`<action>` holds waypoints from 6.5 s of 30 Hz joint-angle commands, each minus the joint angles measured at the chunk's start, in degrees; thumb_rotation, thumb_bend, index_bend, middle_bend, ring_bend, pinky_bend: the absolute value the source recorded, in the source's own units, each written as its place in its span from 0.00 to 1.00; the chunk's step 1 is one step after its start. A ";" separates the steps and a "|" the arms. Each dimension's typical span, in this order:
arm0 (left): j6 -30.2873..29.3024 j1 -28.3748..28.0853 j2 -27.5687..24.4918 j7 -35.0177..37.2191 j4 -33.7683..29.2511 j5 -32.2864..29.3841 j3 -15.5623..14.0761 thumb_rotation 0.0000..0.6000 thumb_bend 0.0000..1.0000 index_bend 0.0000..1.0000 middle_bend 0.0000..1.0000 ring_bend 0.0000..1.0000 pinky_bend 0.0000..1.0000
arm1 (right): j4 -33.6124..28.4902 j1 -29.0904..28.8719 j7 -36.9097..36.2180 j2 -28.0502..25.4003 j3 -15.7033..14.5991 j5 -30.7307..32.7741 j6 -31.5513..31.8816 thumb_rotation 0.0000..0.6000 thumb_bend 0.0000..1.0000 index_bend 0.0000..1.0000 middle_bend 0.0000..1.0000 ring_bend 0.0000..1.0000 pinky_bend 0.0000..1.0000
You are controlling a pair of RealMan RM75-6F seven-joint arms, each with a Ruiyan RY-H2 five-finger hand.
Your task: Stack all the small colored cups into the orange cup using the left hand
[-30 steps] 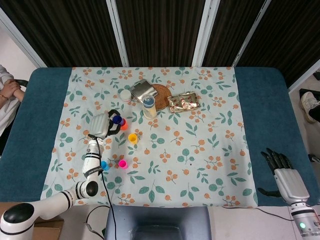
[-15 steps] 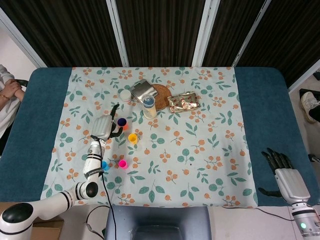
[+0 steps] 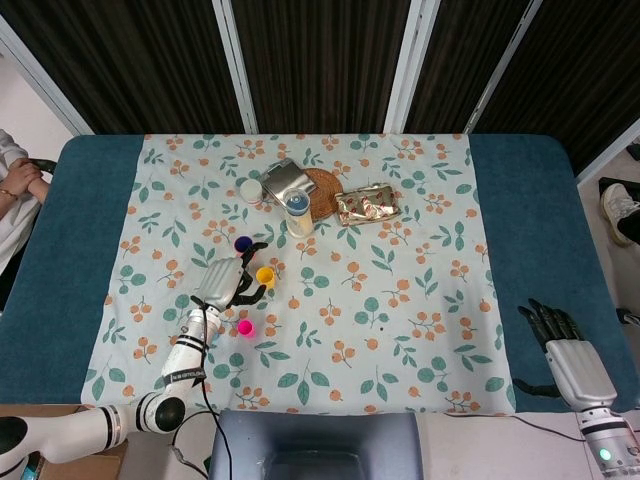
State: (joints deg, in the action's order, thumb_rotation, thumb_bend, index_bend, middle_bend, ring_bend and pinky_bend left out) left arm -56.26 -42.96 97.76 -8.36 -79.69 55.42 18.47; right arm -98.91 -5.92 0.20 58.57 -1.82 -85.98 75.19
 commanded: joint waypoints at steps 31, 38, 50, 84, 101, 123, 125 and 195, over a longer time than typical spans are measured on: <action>0.05 -2.34 11.76 0.21 18.61 2.49 -0.30 1.00 0.37 0.44 1.00 1.00 1.00 | 0.33 0.01 -1.83 -0.76 0.37 0.22 0.21 1.00 0.19 0.00 0.00 0.00 0.00; -0.42 -2.49 11.85 0.78 19.14 3.14 0.60 1.00 0.37 0.52 1.00 1.00 1.00 | 0.32 0.02 -1.88 -0.80 0.43 0.30 0.25 1.00 0.19 0.00 0.00 0.00 0.00; -2.76 -3.84 5.50 0.33 14.41 0.71 8.03 1.00 0.37 0.52 1.00 1.00 1.00 | 0.34 -0.02 -2.54 -1.04 0.41 0.22 0.14 1.00 0.19 0.00 0.00 0.00 0.00; -1.64 -1.52 2.67 0.18 11.70 2.86 2.05 1.00 0.37 0.00 1.00 1.00 1.00 | 0.40 -0.30 -1.96 -0.80 0.48 0.60 -0.53 1.00 0.19 0.00 0.00 0.00 0.00; -8.75 15.18 -19.96 2.06 -20.57 14.20 -15.03 1.00 0.36 0.07 1.00 1.00 1.00 | 0.02 -0.03 -2.94 -1.25 -0.47 -1.67 0.11 1.00 0.19 0.00 0.00 0.00 0.00; -6.68 18.39 -11.13 9.40 -8.30 15.33 -16.01 1.00 0.36 0.27 1.00 1.00 1.00 | 0.17 0.23 -3.38 -1.37 -0.68 -2.29 0.78 1.00 0.19 0.00 0.00 0.00 0.00; -6.28 18.24 -10.62 9.42 -7.75 15.15 -15.64 1.00 0.36 0.29 1.00 1.00 1.00 | 0.12 0.29 -3.42 -1.41 -0.72 -2.39 0.90 1.00 0.19 0.00 0.00 0.00 0.00; 5.75 -8.04 13.07 13.02 33.67 -0.63 8.01 1.00 0.39 0.50 1.00 1.00 1.00 | 0.82 -0.72 -5.40 -1.99 1.33 2.20 -1.19 1.00 0.19 0.00 0.00 0.00 0.00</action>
State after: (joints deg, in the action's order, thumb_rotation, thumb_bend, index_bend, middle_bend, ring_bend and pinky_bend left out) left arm -50.85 -51.05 110.81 4.61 -46.24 54.69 26.74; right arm -98.10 -6.65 -5.21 56.57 -0.50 -83.79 74.01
